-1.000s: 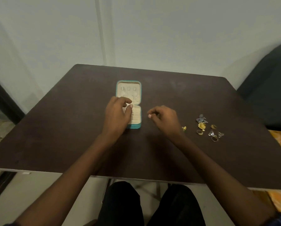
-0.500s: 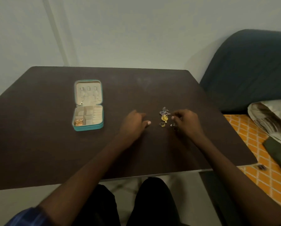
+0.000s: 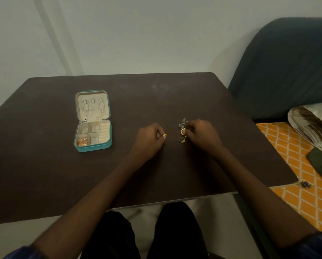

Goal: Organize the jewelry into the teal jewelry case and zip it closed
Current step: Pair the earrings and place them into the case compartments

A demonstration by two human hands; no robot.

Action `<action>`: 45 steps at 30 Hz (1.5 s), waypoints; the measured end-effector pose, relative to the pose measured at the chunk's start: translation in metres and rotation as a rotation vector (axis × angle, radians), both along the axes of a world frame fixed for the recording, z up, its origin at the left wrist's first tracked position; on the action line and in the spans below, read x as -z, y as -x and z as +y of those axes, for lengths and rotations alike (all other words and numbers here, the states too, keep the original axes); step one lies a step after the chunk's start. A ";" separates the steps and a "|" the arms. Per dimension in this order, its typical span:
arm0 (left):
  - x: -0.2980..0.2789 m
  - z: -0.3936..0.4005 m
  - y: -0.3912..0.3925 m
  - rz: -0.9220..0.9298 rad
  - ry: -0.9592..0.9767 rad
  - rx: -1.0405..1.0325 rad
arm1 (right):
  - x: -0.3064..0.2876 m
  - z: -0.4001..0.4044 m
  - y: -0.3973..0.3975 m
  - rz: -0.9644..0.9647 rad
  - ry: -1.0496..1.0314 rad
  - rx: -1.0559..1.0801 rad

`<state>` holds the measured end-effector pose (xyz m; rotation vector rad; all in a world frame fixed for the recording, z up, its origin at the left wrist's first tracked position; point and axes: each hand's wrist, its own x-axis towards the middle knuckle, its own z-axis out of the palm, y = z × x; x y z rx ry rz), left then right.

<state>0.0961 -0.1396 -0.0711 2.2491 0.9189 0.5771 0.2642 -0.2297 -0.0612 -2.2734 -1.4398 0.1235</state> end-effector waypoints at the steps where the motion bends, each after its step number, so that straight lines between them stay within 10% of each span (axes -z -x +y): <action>1: -0.001 -0.001 0.001 -0.019 0.005 -0.001 | 0.001 0.001 0.000 -0.011 0.007 -0.006; 21: -0.011 -0.003 0.008 -0.058 0.100 -0.015 | -0.001 -0.003 -0.006 -0.075 0.070 -0.029; 31: -0.013 -0.008 0.010 -0.093 0.110 -0.009 | -0.010 -0.008 -0.008 0.184 -0.133 0.024; 45: -0.012 -0.005 0.014 -0.099 0.125 0.015 | 0.000 -0.009 -0.012 -0.390 0.087 -0.019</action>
